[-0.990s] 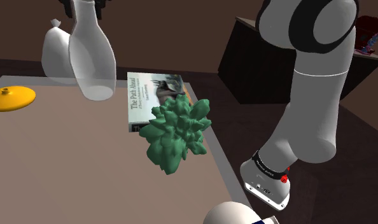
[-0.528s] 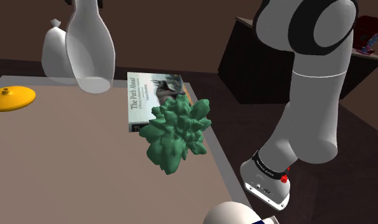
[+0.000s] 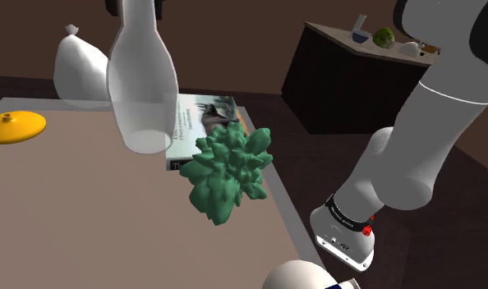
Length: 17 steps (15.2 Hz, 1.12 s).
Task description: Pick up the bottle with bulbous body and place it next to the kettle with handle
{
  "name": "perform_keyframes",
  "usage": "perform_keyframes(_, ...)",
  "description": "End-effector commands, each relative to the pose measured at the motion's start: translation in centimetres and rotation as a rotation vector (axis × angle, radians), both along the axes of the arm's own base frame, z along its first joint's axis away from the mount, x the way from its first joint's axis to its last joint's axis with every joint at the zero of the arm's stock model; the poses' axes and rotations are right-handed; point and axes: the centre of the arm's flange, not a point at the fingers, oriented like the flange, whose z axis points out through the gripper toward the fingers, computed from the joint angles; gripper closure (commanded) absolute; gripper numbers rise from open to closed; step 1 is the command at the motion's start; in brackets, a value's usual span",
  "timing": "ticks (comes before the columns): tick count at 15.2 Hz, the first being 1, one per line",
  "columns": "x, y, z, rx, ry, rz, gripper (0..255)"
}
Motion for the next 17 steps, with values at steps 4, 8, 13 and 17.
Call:
perform_keyframes(4, -6.6, 0.8, 0.4, 0.0, 0.0, -0.001, 255)
perform_keyframes(8, -11.9, 1.2, 0.9, 0.0, 0.0, -0.001, 255)
perform_keyframes(13, -18.4, 1.7, 1.6, 0.0, 0.0, -0.001, 255)
perform_keyframes(17, -23.7, 2.1, 2.1, 0.0, 0.0, -0.001, 255)
